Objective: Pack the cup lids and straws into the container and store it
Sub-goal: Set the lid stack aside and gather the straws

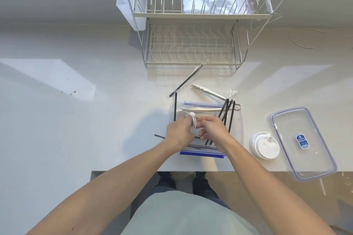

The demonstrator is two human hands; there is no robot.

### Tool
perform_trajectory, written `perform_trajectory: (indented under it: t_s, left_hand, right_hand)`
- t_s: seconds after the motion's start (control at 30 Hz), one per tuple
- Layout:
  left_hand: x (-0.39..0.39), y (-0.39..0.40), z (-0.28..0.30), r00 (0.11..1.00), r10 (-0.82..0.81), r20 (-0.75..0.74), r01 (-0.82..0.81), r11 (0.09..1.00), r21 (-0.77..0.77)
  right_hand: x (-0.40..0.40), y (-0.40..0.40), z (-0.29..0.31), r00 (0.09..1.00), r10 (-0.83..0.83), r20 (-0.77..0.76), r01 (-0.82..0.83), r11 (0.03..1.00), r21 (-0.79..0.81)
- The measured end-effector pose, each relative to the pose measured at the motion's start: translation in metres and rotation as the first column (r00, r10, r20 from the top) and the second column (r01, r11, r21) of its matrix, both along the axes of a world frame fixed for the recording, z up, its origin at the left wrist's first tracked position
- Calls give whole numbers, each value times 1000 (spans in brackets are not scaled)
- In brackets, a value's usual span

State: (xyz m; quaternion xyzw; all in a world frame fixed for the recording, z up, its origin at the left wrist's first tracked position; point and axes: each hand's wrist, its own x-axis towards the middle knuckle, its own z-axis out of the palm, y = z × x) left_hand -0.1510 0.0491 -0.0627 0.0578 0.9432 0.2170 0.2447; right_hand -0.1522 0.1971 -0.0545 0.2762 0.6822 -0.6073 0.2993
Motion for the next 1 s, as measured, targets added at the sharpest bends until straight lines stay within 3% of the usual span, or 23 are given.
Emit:
perform_trajectory:
  t_s: [0.13, 0.27, 0.4, 0.57, 0.7, 0.8, 1.0]
  left_hand:
    - [-1, -8, 15, 999, 52, -2, -51, 994, 99]
    - [-11, -17, 35, 980, 150, 134, -187, 925, 331]
    - [-25, -22, 56, 948, 86, 306, -259, 766, 589]
    - [-33, -12, 64, 891, -35, 452, -329, 635, 699]
    - [-30, 26, 58, 916, -16, 401, -280, 689, 669]
    - [-21, 70, 53, 927, -21, 376, -250, 711, 657]
    - [4, 168, 35, 971, -51, 234, -85, 841, 534]
  right_hand:
    - [0, 1, 18, 1000, -14, -20, 12, 995, -101]
    - [-1, 8, 28, 980, -60, -192, 75, 994, 75]
    - [6, 30, 32, 943, -91, -321, 181, 948, 263]
    - [25, 62, 37, 931, -209, -300, 229, 973, 34]
    - [47, 99, 36, 900, -340, -272, 347, 937, -22]
    - [66, 126, 30, 863, -423, -275, 450, 892, 39]
    - [105, 184, 12, 788, -557, -262, 598, 794, 108]
